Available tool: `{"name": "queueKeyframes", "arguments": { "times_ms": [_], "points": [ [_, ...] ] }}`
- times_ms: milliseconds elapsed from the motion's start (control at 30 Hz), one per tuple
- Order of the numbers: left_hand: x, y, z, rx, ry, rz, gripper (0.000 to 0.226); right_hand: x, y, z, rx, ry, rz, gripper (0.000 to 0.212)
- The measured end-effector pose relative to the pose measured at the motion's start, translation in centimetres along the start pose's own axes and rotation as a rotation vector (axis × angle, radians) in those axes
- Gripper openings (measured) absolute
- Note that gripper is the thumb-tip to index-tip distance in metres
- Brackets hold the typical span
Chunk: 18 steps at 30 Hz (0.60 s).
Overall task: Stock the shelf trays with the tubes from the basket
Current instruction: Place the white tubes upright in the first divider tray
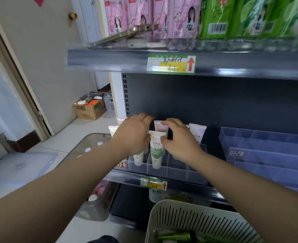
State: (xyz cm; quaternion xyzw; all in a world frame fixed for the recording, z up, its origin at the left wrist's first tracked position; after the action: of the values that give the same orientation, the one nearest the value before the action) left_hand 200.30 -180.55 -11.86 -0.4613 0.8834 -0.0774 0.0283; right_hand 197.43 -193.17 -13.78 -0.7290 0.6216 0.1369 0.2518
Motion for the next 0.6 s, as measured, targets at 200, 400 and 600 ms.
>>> {"name": "queueKeyframes", "arguments": {
  "times_ms": [200, 400, 600],
  "points": [
    [2.0, 0.7, -0.8, 0.021, -0.037, -0.011, 0.067, -0.4, 2.2, -1.2, -0.078, 0.203, -0.022, 0.062],
    [4.8, 2.6, -0.5, 0.007, -0.042, -0.055, 0.073, 0.4, 5.5, -2.8, -0.134, 0.308, 0.011, 0.070],
    [8.2, 4.7, 0.7, 0.017, -0.017, -0.061, 0.076, 2.6, 9.0, -3.1, -0.175, 0.358, 0.040, 0.076]
  ]
}}
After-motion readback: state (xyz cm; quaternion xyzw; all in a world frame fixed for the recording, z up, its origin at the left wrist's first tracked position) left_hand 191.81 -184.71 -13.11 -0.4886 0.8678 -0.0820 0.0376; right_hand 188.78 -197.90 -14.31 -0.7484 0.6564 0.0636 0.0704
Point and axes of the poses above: each hand's wrist, its own y-axis away from the middle knuckle, its own z-axis out of the palm, x = y × z, the point moved 6 cm from there along -y, towards the middle knuckle, and after that the axes turned 9 degrees about -x, right-handed, at the moved point
